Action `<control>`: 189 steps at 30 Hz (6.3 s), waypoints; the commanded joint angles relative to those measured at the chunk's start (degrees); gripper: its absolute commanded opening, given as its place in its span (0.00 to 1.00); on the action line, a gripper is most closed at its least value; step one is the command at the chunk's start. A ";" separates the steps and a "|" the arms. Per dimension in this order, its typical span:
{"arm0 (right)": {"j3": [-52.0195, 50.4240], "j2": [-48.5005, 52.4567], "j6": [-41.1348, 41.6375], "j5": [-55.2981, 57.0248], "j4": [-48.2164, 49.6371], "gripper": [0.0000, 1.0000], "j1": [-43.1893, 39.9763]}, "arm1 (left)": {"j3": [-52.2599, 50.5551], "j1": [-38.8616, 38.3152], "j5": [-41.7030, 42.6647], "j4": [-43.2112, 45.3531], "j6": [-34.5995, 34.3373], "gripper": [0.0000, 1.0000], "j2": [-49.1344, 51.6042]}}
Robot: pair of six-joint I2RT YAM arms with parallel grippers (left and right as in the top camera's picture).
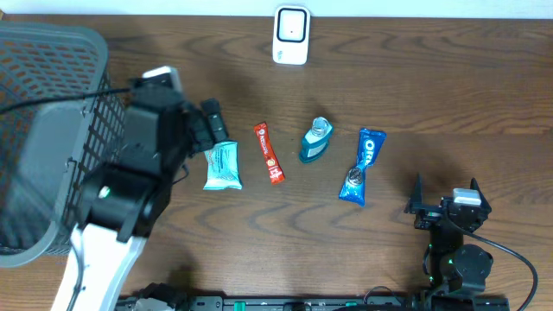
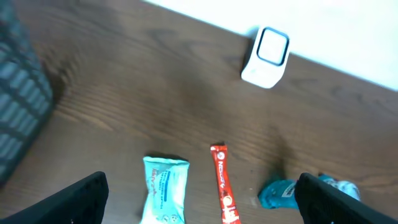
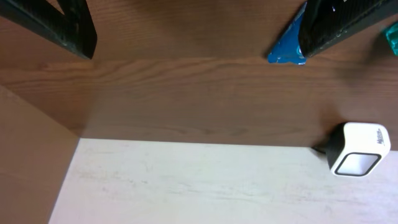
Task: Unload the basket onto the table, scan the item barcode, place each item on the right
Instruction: 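Carry the wipes pack out and release it left of the red stick, then retract the left arm to rest and move the right arm forward, then lower the right gripper over the teal bottle and close on it, then lift the teal bottle and raise it toward the white scanner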
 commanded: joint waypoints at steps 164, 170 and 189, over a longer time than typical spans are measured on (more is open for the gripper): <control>102.68 97.88 -30.10 -14.53 -73.13 0.99 36.50 | -69.16 9.03 -3.48 34.77 20.68 0.98 -62.66; 102.68 97.88 -31.80 -15.72 -73.07 0.99 37.18 | -69.26 9.03 1.14 36.76 29.31 0.98 -62.66; 102.57 101.46 -44.98 -11.04 -76.08 0.93 38.38 | -70.69 9.03 1.60 37.66 26.84 0.98 -60.50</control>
